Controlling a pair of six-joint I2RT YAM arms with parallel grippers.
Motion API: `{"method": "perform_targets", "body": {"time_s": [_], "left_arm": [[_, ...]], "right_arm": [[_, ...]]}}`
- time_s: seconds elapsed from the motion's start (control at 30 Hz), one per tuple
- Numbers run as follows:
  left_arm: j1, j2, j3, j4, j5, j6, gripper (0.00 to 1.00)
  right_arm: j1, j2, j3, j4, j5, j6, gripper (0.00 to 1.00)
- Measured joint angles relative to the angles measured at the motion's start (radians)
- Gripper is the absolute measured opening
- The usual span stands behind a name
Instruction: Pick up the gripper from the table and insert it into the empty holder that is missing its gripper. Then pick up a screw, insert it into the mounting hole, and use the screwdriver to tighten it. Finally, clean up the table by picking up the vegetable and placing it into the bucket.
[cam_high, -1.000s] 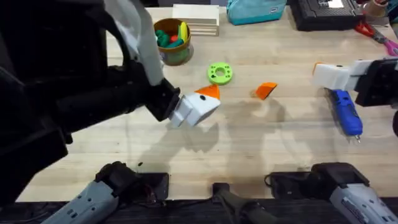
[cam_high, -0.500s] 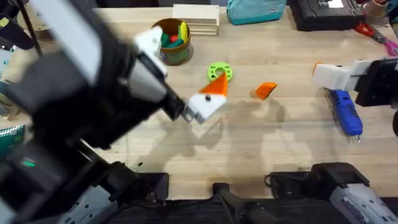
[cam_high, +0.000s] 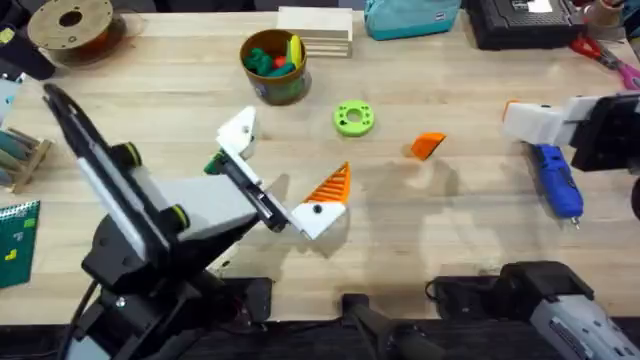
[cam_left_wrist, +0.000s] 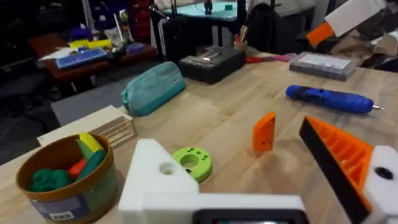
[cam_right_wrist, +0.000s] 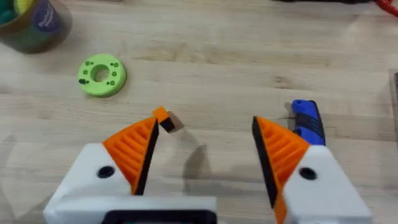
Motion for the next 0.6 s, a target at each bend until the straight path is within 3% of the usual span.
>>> {"method": "perform_targets", "body": {"time_s": [0.3, 0.5, 0.6], "left_arm": [[0.079, -0.13, -0.1, 0.003, 0.068, -0.064, 0.987], [0.098, -0.13, -0.1, -0.135, 0.1, -0.107, 0.987], [0.098, -0.13, -0.101, -0.146, 0.111, -0.116, 0.988]], "right_arm": [[0.0, 0.0, 0.0, 0.0, 0.0, 0.0, 0.897], [0.0, 0.0, 0.0, 0.0, 0.0, 0.0, 0.896], [0.0, 0.0, 0.0, 0.0, 0.0, 0.0, 0.896]]}}
